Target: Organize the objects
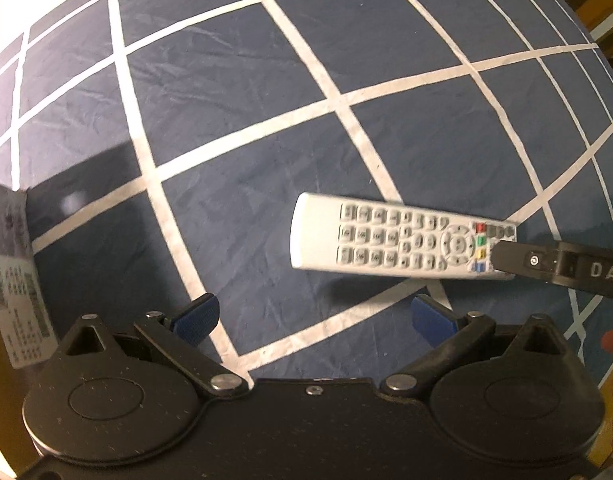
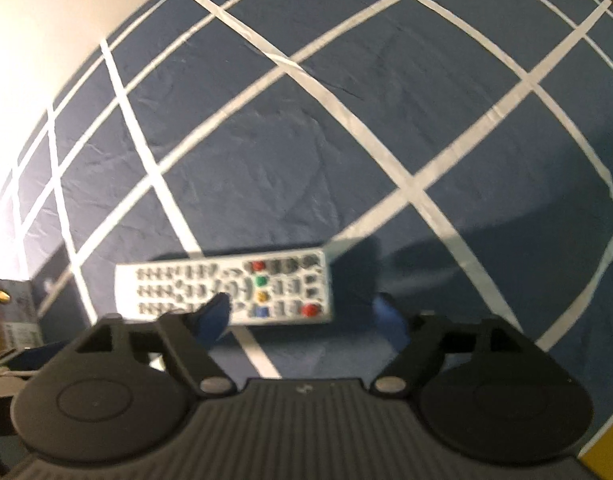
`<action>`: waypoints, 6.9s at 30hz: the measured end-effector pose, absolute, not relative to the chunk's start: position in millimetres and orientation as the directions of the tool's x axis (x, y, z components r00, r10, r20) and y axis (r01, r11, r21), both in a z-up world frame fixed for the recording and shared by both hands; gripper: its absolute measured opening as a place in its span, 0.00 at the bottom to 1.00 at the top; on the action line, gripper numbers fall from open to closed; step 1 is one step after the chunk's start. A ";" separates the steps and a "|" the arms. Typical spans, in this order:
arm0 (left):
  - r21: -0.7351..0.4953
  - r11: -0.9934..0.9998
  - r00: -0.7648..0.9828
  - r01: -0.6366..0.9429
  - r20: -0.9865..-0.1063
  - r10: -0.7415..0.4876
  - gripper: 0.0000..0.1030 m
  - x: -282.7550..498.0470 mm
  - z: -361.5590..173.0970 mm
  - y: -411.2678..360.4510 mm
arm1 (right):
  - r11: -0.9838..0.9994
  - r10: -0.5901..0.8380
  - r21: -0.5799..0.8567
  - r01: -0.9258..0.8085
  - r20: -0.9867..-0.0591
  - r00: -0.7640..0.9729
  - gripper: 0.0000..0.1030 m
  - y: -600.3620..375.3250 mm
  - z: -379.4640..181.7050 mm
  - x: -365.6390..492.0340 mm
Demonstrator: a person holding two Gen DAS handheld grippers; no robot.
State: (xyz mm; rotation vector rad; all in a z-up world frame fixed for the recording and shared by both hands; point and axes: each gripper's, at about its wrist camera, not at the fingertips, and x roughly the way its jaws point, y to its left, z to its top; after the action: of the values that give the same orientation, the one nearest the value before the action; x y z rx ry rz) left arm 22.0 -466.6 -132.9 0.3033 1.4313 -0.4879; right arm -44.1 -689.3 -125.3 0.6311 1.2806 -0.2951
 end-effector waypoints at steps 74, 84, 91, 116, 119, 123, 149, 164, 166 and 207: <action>-0.115 0.921 0.177 0.372 -0.965 -0.192 0.97 15.3 -60.6 -363.6 | 0.926 0.239 0.311 0.213 -0.921 0.307 0.90 -541.9 -58.6 0.7; -0.114 0.950 0.236 0.291 -0.954 -0.187 0.97 11.7 -32.6 -270.1 | 0.945 0.257 0.307 0.111 -0.909 0.327 0.90 -447.5 -27.4 -0.8; -0.113 0.965 0.275 0.234 -0.945 -0.178 0.97 13.9 -17.3 -205.9 | 0.952 0.267 0.301 0.050 -0.901 0.343 0.90 -380.7 -11.4 4.9; -0.131 0.986 0.285 0.105 -0.946 -0.156 0.97 60.2 -24.8 -61.9 | 0.956 0.292 0.283 -0.075 -0.907 0.304 0.90 -227.3 -14.7 60.3; -0.135 0.986 0.268 0.101 -0.951 -0.157 0.97 73.3 -34.3 -55.9 | 0.957 0.289 0.280 -0.073 -0.913 0.286 0.90 -220.3 -24.5 72.9; -0.141 0.985 0.240 0.097 -0.957 -0.160 0.97 91.1 -48.8 -52.1 | 0.959 0.284 0.276 -0.066 -0.923 0.258 0.90 -213.2 -39.3 91.9; -0.181 0.979 0.106 0.095 -0.976 -0.191 0.97 150.6 -111.0 -44.0 | 0.969 0.246 0.245 -0.020 -0.960 0.132 0.90 -202.9 -102.2 149.7; -0.166 0.982 0.139 0.085 -0.974 -0.177 0.99 145.2 -102.5 -40.6 | 0.965 0.260 0.261 -0.012 -0.955 0.144 0.90 -206.5 -97.7 147.7; -0.158 0.984 0.150 0.081 -0.974 -0.169 0.99 142.9 -97.3 -39.9 | 0.962 0.270 0.271 -0.015 -0.951 0.152 0.90 -207.3 -92.4 146.1; -0.033 0.999 0.346 0.025 -0.937 -0.039 1.00 15.6 9.8 -16.2 | 0.968 0.252 0.243 -0.069 -0.918 0.307 0.97 -265.3 14.2 8.1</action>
State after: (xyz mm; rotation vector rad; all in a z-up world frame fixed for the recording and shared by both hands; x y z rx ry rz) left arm 15.6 -16.2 9.8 -0.0133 1.2170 -0.0416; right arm 8.1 -265.3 14.2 0.1690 1.2425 0.2134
